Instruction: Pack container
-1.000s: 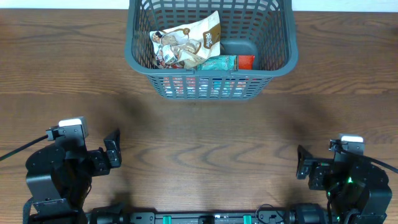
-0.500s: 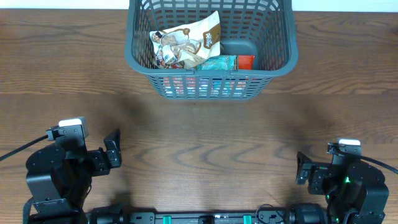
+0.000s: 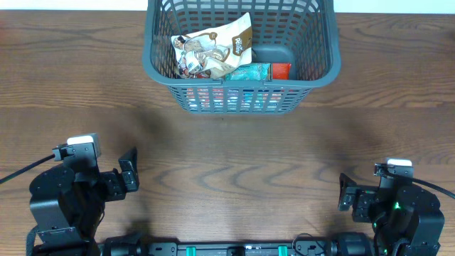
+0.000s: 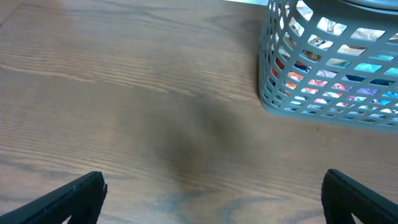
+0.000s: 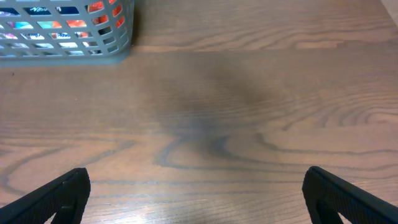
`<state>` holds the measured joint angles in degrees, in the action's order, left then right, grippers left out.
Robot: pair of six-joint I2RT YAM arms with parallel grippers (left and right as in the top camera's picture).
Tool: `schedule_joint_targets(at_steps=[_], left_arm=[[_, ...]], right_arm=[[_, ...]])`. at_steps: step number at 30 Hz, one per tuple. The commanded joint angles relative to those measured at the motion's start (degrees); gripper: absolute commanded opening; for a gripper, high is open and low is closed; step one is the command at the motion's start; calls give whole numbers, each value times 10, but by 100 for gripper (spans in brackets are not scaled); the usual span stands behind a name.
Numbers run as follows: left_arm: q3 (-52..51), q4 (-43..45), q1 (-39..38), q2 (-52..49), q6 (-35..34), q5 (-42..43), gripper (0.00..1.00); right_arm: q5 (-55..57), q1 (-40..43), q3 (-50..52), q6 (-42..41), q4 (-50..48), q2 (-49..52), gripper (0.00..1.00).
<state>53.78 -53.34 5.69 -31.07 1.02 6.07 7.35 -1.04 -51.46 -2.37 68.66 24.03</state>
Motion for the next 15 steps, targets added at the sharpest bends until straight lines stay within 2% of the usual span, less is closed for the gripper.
schedule_joint_targets(at_steps=[1, 3, 8, 15], left_arm=[[-2, 0, 0, -1, -9, 8, 99], [-2, 0, 0, -1, -9, 8, 99], [-2, 0, 0, -1, -9, 8, 99], [-2, 0, 0, -1, -9, 8, 99]], right_arm=[[7, -6, 4, -7, -6, -9, 99], [-20, -6, 5, -8, -14, -23, 99], [-53, -5, 28, -8, -106, -83, 99], [-53, -6, 157, 3, -297, -144, 99]])
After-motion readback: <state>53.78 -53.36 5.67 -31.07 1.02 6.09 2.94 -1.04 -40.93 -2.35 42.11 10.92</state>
